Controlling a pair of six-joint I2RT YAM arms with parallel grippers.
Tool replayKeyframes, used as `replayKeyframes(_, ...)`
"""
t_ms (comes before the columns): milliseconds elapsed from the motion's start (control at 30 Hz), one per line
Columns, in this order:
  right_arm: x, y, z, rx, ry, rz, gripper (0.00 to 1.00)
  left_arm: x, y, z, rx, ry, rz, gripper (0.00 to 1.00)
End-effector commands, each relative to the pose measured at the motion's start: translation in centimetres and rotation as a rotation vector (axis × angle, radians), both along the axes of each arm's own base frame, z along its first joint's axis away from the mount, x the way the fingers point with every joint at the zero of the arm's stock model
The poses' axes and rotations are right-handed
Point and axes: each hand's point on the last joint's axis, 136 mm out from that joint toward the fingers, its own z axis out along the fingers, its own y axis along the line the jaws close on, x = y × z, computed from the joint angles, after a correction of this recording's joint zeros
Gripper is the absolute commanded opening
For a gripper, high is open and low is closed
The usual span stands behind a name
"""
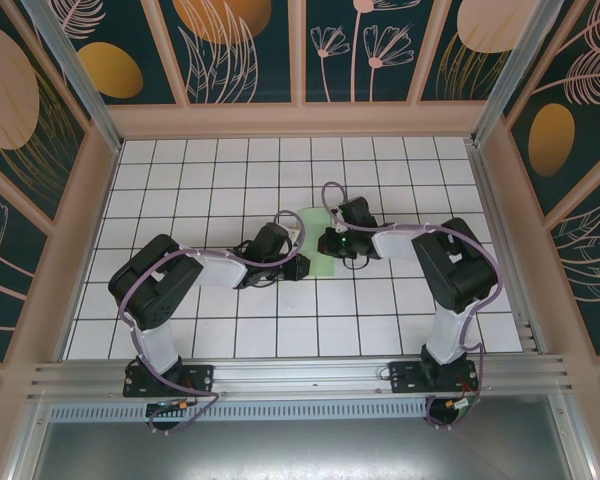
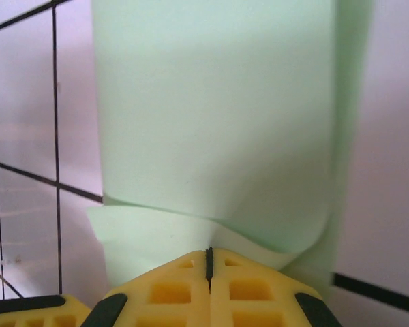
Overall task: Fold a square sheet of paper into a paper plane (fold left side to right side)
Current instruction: Fold the triangle a second time at the center of the table.
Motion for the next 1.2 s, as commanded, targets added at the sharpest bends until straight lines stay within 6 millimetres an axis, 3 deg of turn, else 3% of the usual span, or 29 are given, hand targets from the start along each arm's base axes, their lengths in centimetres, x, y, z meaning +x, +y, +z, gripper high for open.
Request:
replayKeyframes(0, 1.4, -2.7, -0.9, -0.073, -0.005, -0.057, 0.0, -2.8, 2.9, -4.8, 0.14, 0.127, -0.001, 0.21)
replayKeyframes(200, 2.6, -4.4, -1.0, -0.066, -0.004, -0.086, 0.0, -2.6, 2.8, -4.5, 0.133, 0.116, -0.003, 0.21)
replayKeyframes(333, 3.6, -4.9, 1.1, -0.062, -0.054, -0.097, 0.0, -2.4, 2.3, -3.5, 0.099, 0.093, -0.014, 0.21)
replayKeyframes(500, 3.1, -3.8, 4.0, -0.022, -0.109, -0.076, 0.0, -2.2, 1.7, -2.4, 0.062, 0.075, -0.019, 0.22)
replayKeyframes(633, 1.3, -0.8, 4.7, 0.06, -0.093, -0.012, 0.0, -1.9, 1.4, -1.9, 0.049, 0.066, -0.016, 0.22)
replayKeyframes(733, 0.5, 1.6, 4.1, 0.113, -0.058, 0.034, 0.0, -1.9, 1.4, -1.9, 0.048, 0.067, -0.017, 0.23)
replayKeyframes(833, 0.6, 2.6, 2.9, 0.111, -0.025, 0.04, 0.0, -1.9, 1.3, -1.8, 0.042, 0.065, -0.02, 0.23)
replayKeyframes(1000, 0.3, 1.8, 0.3, 0.048, 0.035, 0.017, 0.0, -1.5, 0.6, -0.7, 0.016, 0.054, -0.029, 0.24)
replayKeyframes(1167, -0.6, 0.4, -1.8, -0.013, 0.085, -0.002, 0.0, -0.7, -0.6, 1.8, -0.035, 0.025, -0.045, 0.25)
